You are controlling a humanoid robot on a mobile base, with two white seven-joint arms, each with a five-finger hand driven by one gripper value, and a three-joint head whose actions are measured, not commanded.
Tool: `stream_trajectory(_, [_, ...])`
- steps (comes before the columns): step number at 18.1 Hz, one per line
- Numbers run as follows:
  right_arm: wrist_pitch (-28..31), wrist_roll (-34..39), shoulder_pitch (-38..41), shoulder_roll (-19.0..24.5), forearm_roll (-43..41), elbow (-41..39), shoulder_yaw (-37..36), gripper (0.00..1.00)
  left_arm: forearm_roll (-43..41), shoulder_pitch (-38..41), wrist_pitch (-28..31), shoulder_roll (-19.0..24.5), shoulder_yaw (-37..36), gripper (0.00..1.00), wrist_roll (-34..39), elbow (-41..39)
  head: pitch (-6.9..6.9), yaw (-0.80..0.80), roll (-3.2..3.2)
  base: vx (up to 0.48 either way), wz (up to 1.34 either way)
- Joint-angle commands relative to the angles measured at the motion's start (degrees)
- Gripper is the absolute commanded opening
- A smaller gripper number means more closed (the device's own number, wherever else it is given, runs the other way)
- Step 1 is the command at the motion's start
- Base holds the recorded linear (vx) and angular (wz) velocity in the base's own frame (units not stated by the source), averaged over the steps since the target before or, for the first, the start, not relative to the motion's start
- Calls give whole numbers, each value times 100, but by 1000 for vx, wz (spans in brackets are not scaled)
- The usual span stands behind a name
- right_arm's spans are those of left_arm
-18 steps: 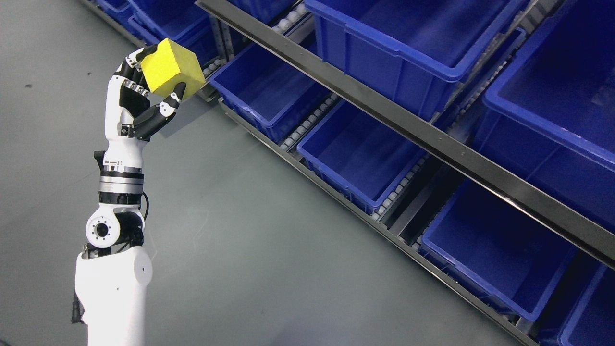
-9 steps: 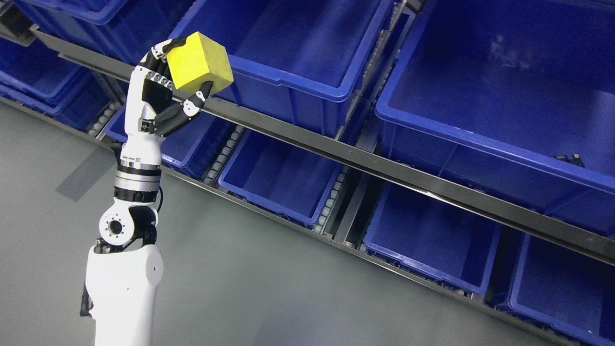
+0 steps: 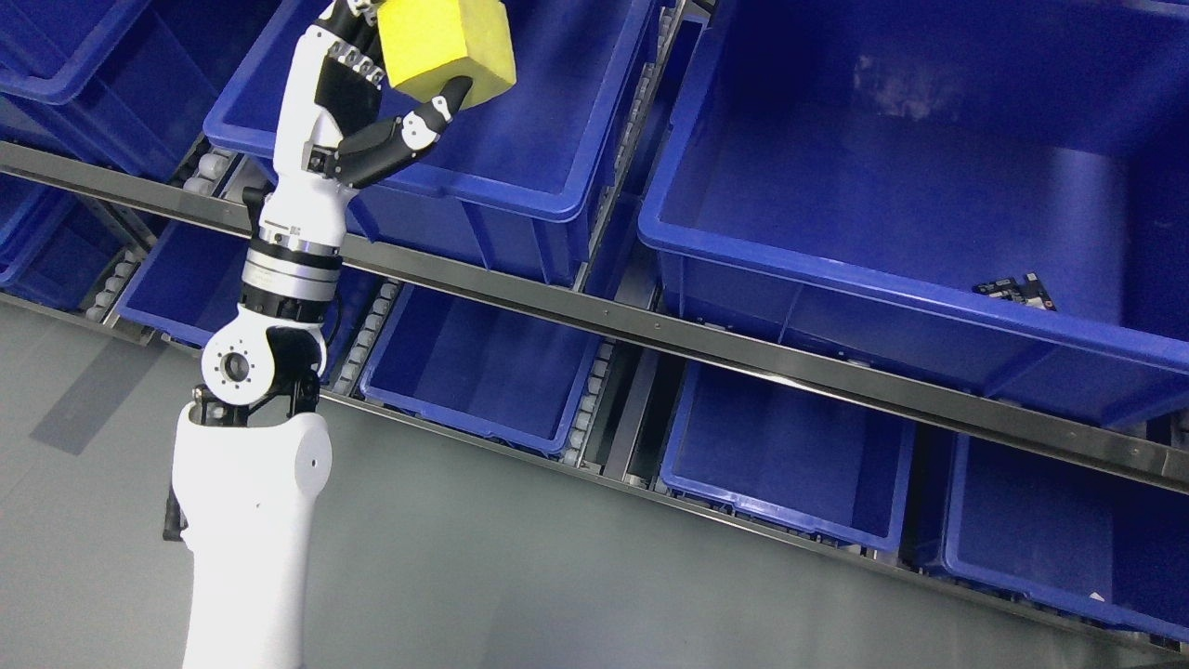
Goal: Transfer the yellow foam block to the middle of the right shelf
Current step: 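Open the left hand to drop the cube into the blue bin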
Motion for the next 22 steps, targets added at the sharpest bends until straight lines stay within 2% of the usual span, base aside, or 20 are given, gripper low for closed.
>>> stream_trajectory(1, [3,1,-10,-100,0,-100,0,100,-43,-907,1625,100,167,34,26,189,0,0,0,22,-124])
stream_trajectory(2, [3,1,-10,-100,0,-100,0,100,-87,-1118,1944,100,228,35,44,453,0,0,0,14,-40])
stream_trajectory(4, [3,1,-10,-100,0,-100,0,100,-262,-1680,2148,100,290,35,262,1146,0,0,0,7,-8])
stream_trajectory(5, [3,1,-10,-100,0,-100,0,100,-403,-1996,2271,100,299,39,324,1524,1,0,0,0,24])
stream_trajectory(6, [3,1,-10,-100,0,-100,0,100,-500,-2208,2420,100,291,47,325,1806,1,0,0,-3,10])
stream_trajectory(8, [3,1,-10,-100,0,-100,0,100,-658,-2578,2798,100,212,72,342,2439,1,0,0,-6,11])
stream_trajectory(10, [3,1,-10,-100,0,-100,0,100,-729,-2719,2843,100,-24,94,343,3002,1,0,0,0,0])
stream_trajectory(11, [3,1,-19,-100,0,-100,0,100,-721,-2711,2843,100,-130,100,343,3022,1,0,0,0,0])
stream_trajectory(12, [3,1,-19,-100,0,-100,0,100,-703,-2693,2835,100,-123,100,334,3005,1,0,0,0,0])
stream_trajectory(15, [3,1,-10,-100,0,-100,0,100,-694,-2580,2406,100,-44,100,281,2576,1,0,0,0,0])
stream_trajectory(16, [3,1,-10,-100,0,-100,0,100,-677,-2370,2160,100,52,100,246,2026,0,0,0,0,0])
stream_trajectory(20, [3,1,-10,-100,0,-100,0,100,68,-1369,2149,100,212,100,228,109,1,0,0,0,0])
stream_trajectory(22, [3,1,-19,-100,0,-100,0,100,79,-876,2140,100,185,100,211,-474,1,0,0,0,0])
